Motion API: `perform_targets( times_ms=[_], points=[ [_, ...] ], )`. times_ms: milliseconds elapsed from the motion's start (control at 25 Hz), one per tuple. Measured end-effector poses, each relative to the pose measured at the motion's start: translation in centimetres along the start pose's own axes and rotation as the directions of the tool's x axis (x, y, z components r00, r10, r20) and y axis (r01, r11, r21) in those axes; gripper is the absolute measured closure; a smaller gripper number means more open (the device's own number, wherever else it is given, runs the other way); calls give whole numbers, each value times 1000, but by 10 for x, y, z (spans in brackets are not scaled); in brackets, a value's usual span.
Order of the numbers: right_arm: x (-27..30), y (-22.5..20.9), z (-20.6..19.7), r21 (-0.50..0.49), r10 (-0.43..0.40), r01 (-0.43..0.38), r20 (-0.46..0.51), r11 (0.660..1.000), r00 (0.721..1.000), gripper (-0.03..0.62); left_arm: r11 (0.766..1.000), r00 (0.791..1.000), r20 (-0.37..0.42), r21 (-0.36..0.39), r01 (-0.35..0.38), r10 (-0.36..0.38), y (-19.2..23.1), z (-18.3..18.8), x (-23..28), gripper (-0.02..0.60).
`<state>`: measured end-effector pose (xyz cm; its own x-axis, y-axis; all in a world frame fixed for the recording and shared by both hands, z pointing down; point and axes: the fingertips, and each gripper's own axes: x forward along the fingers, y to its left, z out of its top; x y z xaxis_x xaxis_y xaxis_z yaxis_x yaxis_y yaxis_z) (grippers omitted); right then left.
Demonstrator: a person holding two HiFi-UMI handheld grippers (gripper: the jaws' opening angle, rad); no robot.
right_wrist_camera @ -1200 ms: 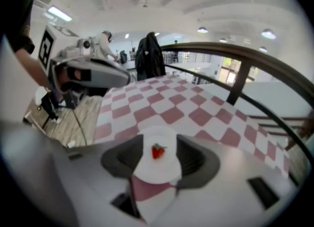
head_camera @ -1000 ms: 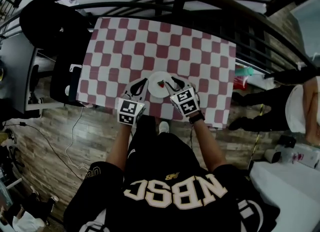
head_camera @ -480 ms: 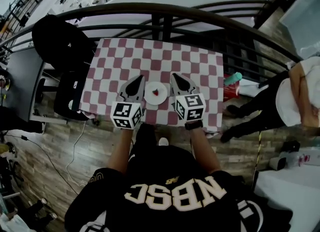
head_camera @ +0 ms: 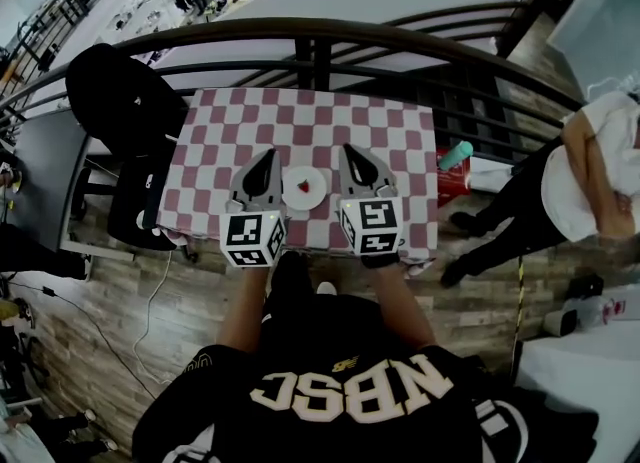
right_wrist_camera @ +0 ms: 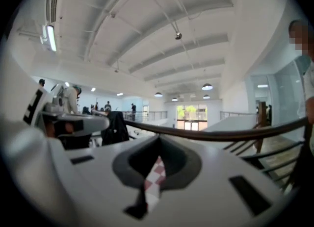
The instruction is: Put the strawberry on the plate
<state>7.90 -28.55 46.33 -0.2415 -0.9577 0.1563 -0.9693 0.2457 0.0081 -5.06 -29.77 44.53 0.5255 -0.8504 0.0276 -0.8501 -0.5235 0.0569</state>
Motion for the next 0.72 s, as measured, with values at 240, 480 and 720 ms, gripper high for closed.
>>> perform_targets(
  times_ms=[240,480,720],
  points=[
    [-10,4,5,22,5,-5,23,1000,1000,577,1000,999,42,12,-9,8,-16,8,-4,568],
    [-15,14,19,9,28,-28,58,1000,998,576,999,997,69,35,17,-20,-34,16,-6,568],
    [-23,6,20,15,18,-19,70,1000,997,577,999,995,94,29,19,-21,-38,21,-7,568]
  ],
)
